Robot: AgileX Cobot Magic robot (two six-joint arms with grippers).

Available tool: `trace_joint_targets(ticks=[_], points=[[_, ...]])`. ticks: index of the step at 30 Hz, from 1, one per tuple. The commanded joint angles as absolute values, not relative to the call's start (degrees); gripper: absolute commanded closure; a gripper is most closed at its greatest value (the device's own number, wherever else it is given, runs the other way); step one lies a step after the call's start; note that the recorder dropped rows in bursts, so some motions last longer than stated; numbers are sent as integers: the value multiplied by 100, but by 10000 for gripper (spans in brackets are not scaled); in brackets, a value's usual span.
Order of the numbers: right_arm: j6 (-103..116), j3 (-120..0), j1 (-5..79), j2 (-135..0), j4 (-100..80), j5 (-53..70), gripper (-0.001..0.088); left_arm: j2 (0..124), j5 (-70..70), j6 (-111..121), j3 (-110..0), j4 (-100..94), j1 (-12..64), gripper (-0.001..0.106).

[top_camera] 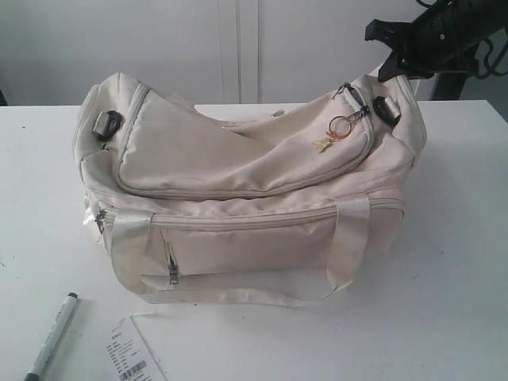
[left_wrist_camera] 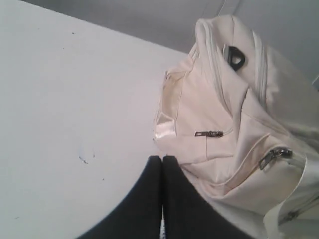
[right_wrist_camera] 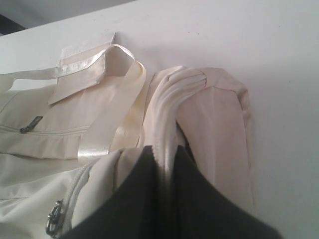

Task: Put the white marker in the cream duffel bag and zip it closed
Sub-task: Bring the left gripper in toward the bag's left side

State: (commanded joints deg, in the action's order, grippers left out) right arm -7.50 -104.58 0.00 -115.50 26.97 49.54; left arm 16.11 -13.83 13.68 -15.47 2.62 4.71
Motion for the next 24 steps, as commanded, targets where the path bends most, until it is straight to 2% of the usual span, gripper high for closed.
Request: trace_joint_targets(ticks=[10, 20, 24], points=[[-750, -10458, 0, -11550, 2697, 4954, 868, 2728, -2390, -946, -2407, 1498, 471, 1053], [-767, -10458, 0, -11550, 2697, 4942, 868, 3434, -2817, -4472, -2885, 5390, 471, 1053], [-767, -10458, 0, -11550, 2697, 4942, 868, 3811, -3158, -5133, -3138, 5954, 471, 1053]])
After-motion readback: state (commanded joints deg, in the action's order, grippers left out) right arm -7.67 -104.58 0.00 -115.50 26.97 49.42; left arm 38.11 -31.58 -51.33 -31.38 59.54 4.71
